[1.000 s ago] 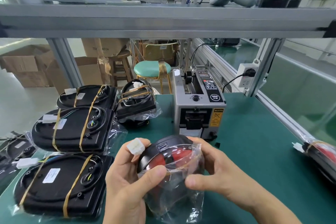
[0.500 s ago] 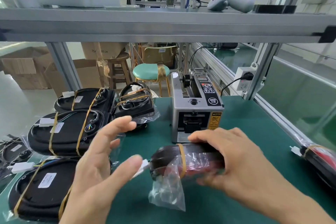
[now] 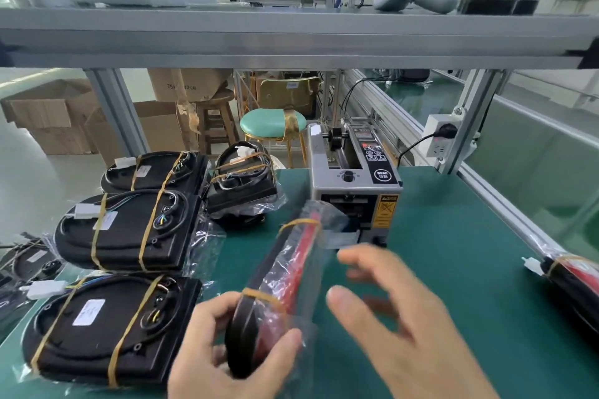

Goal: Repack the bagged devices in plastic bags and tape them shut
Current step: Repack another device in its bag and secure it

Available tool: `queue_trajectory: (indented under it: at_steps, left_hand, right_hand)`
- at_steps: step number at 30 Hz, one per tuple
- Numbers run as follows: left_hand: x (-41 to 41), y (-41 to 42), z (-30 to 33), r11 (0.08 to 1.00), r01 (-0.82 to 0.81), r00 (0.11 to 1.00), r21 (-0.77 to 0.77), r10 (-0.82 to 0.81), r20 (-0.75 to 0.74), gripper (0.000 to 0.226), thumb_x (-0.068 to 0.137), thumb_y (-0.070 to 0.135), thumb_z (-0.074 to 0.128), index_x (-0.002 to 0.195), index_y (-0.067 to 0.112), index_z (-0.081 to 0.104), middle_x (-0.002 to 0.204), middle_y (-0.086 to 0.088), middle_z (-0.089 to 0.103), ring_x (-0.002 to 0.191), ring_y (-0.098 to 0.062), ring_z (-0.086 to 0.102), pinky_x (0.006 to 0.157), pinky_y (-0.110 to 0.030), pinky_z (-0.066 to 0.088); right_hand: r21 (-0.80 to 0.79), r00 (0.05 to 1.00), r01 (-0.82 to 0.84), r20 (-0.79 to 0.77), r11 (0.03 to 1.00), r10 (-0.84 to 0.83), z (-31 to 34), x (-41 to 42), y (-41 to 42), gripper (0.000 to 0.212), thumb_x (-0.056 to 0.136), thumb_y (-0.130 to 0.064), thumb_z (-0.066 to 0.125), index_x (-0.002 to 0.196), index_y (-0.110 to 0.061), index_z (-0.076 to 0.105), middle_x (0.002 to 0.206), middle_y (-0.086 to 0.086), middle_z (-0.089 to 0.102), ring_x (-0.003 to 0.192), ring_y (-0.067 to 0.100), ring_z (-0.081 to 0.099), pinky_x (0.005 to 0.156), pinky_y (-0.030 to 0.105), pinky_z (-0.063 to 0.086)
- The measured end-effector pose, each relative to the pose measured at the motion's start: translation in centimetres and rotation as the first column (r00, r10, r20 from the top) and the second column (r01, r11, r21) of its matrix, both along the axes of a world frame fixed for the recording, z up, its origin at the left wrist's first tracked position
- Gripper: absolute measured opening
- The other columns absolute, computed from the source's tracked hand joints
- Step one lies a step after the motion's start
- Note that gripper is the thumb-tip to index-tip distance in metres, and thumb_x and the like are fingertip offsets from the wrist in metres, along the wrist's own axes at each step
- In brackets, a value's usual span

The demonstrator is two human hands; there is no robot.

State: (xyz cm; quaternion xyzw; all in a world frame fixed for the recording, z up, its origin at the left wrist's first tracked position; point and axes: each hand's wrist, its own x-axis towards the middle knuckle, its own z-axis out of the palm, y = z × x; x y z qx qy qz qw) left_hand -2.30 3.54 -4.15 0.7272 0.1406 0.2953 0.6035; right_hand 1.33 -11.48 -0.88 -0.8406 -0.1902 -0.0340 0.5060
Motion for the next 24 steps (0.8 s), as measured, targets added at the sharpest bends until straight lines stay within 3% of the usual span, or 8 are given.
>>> queue_trajectory:
  at_steps: [2,4,8,13,15,18,21,24]
  left_hand:
    - [-0.4,-2.6,-0.9,0.988,-0.117,0.993,-0.101,0.116,-0.012,0.051,0.038,0.028,0.083,0.083,0.016,0.062,0.065,-0.009,0.068,0.043,-0.005,0.061,0.043,-0.01,0.046]
    - [-0.4,-3.6,-1.2,0.949,-0.14,0.99,-0.282,0.132,-0.049,0.039,0.057,-0.008,0.073,0.088,0.005,0.055,0.066,-0.017,0.061,0.041,-0.01,0.06,0.038,-0.012,0.044]
    - [-0.5,-3.1,-1.7,0.923,0.305,0.919,-0.235,-0.351,-0.183,0.017,0.064,-0.023,0.062,0.069,-0.007,0.058,0.057,-0.017,0.057,0.051,-0.028,0.061,0.045,-0.019,0.047]
    - [-0.3,-2.7,-0.8,0.77,0.115,0.966,0.628,-0.235,0.111,0.016,0.069,0.036,0.065,0.072,0.022,0.073,0.08,0.017,0.059,0.075,-0.007,0.056,0.071,-0.014,0.045]
    - [0.6,-1.0,-0.2,0.722,0.007,0.957,0.692,-0.205,0.204,0.02,0.074,0.035,0.062,0.081,0.021,0.075,0.089,0.009,0.064,0.085,-0.016,0.056,0.083,-0.023,0.041]
    - [2.9,1.2,1.9,0.618,0.207,0.956,0.759,-0.292,-0.023,0.027,0.079,0.038,0.056,0.097,0.027,0.074,0.109,0.014,0.065,0.11,-0.015,0.053,0.101,-0.033,0.033]
    - [4.3,1.7,2.5,0.644,0.577,0.815,0.502,-0.496,-0.301,0.018,0.076,0.038,0.063,0.091,0.037,0.073,0.097,0.026,0.066,0.095,-0.002,0.063,0.087,-0.035,0.049]
    - [4.9,1.7,2.7,0.616,0.608,0.792,0.5,-0.51,-0.335,0.03,0.069,0.04,0.068,0.096,0.05,0.065,0.095,0.029,0.066,0.089,0.003,0.064,0.081,-0.029,0.05]
  right_hand:
    - [0.061,0.952,-0.159,-0.256,0.985,0.169,-0.4,-1.3,1.6,0.054,0.056,-0.066,0.061,0.108,-0.064,0.045,0.112,-0.039,0.055,0.092,-0.014,0.06,0.077,0.01,0.047]
    - [0.075,0.944,-0.205,-0.248,0.976,0.218,-0.8,-1.2,2.2,0.058,0.056,-0.051,0.07,0.109,-0.058,0.049,0.11,-0.032,0.061,0.068,-0.005,0.062,0.076,0.014,0.05]
    - [0.22,0.909,-0.284,-0.247,0.933,0.335,-1.6,1.4,0.3,0.06,0.069,-0.011,0.074,0.118,-0.04,0.055,0.109,-0.009,0.071,0.094,0.012,0.069,0.087,0.024,0.053]
    - [0.281,0.835,-0.369,-0.319,0.886,0.449,-2.5,4.4,-2.6,0.06,0.071,0.011,0.061,0.125,-0.015,0.058,0.121,0.016,0.065,0.107,0.021,0.062,0.095,0.032,0.049]
    - [0.25,0.818,-0.39,-0.348,0.886,0.458,-2.8,5.0,-3.1,0.06,0.068,0.003,0.065,0.123,-0.02,0.06,0.118,0.008,0.066,0.105,0.019,0.064,0.09,0.027,0.049]
    - [0.131,0.832,-0.42,-0.338,0.898,0.439,-3.5,5.8,-3.3,0.061,0.064,-0.005,0.069,0.121,-0.026,0.062,0.117,0.0,0.066,0.107,0.02,0.064,0.094,0.032,0.051]
    - [0.117,0.821,-0.433,-0.359,0.894,0.445,-4.0,6.2,-3.3,0.063,0.065,0.001,0.07,0.123,-0.023,0.062,0.118,0.002,0.065,0.108,0.024,0.063,0.094,0.032,0.051]
    - [0.215,0.79,-0.41,-0.402,0.886,0.463,-4.2,6.3,-3.9,0.063,0.067,0.002,0.071,0.125,-0.02,0.06,0.121,-0.002,0.065,0.112,0.012,0.061,0.095,0.022,0.047]
